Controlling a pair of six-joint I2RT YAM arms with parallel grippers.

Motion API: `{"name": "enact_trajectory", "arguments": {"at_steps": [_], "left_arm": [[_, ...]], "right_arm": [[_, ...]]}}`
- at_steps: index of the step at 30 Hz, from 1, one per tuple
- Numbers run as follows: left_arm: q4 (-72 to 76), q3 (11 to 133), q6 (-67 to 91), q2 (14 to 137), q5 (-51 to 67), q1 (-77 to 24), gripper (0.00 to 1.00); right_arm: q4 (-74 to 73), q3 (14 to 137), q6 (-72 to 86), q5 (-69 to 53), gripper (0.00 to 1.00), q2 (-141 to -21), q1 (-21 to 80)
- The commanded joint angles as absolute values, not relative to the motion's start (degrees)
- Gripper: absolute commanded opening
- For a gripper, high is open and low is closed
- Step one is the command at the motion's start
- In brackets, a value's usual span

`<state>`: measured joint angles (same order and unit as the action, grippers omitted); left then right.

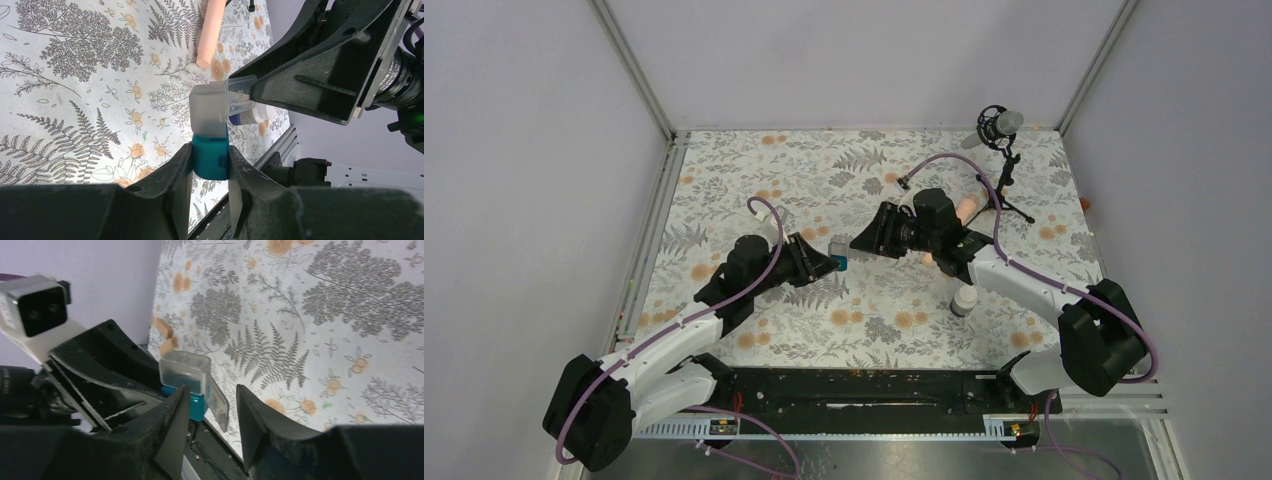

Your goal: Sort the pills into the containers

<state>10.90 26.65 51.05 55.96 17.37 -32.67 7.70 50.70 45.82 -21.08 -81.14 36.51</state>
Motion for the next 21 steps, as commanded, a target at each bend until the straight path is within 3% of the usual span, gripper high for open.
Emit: {"name": "enact_trajectory", "arguments": {"at_steps": [1,6,11,14,16,21], "left_arm": [[15.2,29.3,51.5,55.0,19.1,-32.5,0.00],[15.4,29.2,51.7,55.0,19.2,-32.5,0.00],[16.0,29.2,51.9,55.1,19.3,-32.5,0.00],[16.2,29.3,52.0,55.1,19.4,-32.5,0.00],[16.2,29.3,51.9,55.1,19.3,-32.4,0.00],[15.7,29.5,51.8,55.4,19.1,-32.5,0.00]], "right_arm": [[15.9,50.4,48.6,-25.1,0.42,-80.8,35.8],[15.7,50.5,48.1,-26.0,0.30,-81.3,35.8],[12.7,51.3,46.4,-26.2,0.46,-82.1,35.8],[11.5,51.6,45.6,-26.2,0.45,-82.4,35.7],[11.4,51.6,45.7,-26.3,0.37,-82.6,35.8],[11.3,51.6,46.2,-25.6,0.02,-82.1,35.7]]}}
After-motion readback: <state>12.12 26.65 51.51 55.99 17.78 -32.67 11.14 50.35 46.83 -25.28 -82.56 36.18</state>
